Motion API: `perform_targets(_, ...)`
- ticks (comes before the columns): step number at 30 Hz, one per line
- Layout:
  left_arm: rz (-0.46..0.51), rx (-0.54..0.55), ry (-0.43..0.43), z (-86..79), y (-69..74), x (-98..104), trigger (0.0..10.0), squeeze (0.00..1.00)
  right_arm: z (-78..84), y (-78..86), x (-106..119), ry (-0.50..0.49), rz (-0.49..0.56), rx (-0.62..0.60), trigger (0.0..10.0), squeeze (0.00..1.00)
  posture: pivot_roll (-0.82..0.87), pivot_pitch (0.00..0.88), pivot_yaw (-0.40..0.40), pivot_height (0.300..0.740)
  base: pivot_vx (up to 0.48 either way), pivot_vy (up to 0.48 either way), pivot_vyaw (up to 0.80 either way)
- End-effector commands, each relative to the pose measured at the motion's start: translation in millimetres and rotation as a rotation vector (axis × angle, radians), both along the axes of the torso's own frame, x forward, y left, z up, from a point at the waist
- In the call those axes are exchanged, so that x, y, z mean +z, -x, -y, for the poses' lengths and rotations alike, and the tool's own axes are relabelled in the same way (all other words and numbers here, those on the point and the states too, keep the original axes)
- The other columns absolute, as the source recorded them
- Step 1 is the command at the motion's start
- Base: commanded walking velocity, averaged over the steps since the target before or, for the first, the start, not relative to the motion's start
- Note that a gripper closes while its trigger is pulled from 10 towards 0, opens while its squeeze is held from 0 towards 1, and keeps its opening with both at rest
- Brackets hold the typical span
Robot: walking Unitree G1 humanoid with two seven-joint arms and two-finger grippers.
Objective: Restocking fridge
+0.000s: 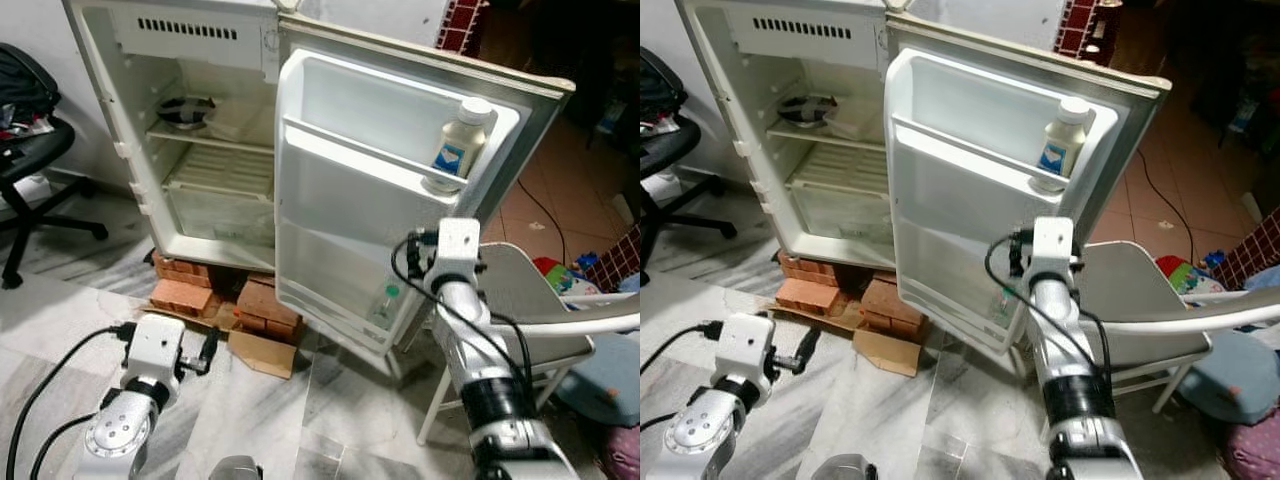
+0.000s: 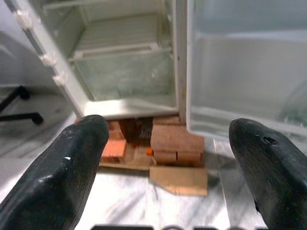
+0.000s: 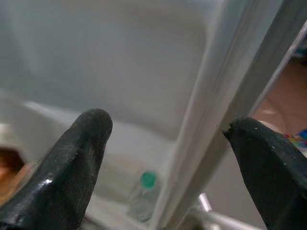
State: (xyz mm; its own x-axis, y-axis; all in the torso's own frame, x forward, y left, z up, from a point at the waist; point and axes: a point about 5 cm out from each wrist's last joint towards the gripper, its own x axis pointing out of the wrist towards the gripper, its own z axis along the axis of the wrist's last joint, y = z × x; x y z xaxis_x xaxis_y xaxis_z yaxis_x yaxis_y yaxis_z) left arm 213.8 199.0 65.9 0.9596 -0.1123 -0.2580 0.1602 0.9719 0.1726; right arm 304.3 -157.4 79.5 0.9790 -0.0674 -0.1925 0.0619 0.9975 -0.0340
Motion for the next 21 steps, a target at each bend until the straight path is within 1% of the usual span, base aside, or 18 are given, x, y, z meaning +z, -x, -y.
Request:
perform_targets(1,0.013,-0.015,0.001,2.4,-4.5,4,10.0,0.0,-7.6,3.5,11,-0.014,0.055,0.07,10.0,0.0,0.18,0.015,-0.062,0.74,0.0,-0.45,0.0)
perform_targets(3,0.026,-0.015,0.0,2.8,-7.7,7,10.0,0.0,-16.4,9.1,14,-0.057,0.086,0.133,10.0,0.0,0.18,0.012,-0.059,0.74,0.0,-0.454,0.0)
perform_targets(4,0.026,-0.015,0.0,2.8,-7.7,7,10.0,0.0,-16.4,9.1,14,-0.057,0.086,0.133,10.0,0.0,0.18,0.012,-0.059,0.74,0.0,-0.454,0.0)
perform_targets(5,0.042,-0.014,-0.008,1.3,-10.5,11,10.0,0.0,-23.9,10.4,22,-0.067,0.142,0.19,10.0,0.0,0.18,0.019,-0.056,0.74,0.0,-0.454,0.0)
perform_targets(8,0.059,-0.01,-0.013,-1.1,-12.9,16,10.0,0.0,-32.0,9.7,37,-0.077,0.216,0.257,10.0,0.0,0.18,0.023,-0.051,0.74,0.0,-0.456,0.0)
perform_targets(11,0.07,-0.017,-0.018,-0.8,-13.3,19,10.0,0.0,-34.1,7.9,45,-0.084,0.249,0.273,10.0,0.0,0.17,0.027,-0.052,0.74,0.0,-0.458,0.0)
perform_targets(14,0.073,-0.016,-0.017,-0.4,-13.5,19,10.0,0.0,-34.3,7.6,48,-0.079,0.26,0.281,10.0,0.0,0.17,0.024,-0.057,0.74,0.0,-0.458,0.0)
perform_targets(17,0.074,-0.004,-0.014,0.4,-17.8,17,10.0,0.0,-34.5,7.7,54,-0.095,0.284,0.307,10.0,0.0,0.16,0.015,-0.061,0.74,0.0,-0.425,0.0)
perform_targets(18,0.075,-0.003,-0.012,0.9,-18.6,17,10.0,0.0,-34.2,7.1,56,-0.098,0.291,0.307,10.0,0.0,0.16,0.014,-0.062,0.74,0.0,-0.405,0.0)
perform_targets(19,0.076,-0.003,-0.011,1.9,-19.8,17,10.0,0.0,-33.3,5.2,58,-0.12,0.295,0.299,10.0,0.0,0.16,0.011,-0.062,0.74,0.0,-0.405,0.0)
perform_targets(21,0.074,-0.002,-0.009,3.0,-20.1,16,10.0,0.0,-31.6,3.1,58,-0.124,0.296,0.291,10.0,0.0,0.16,0.006,-0.064,0.74,0.0,-0.33,0.0)
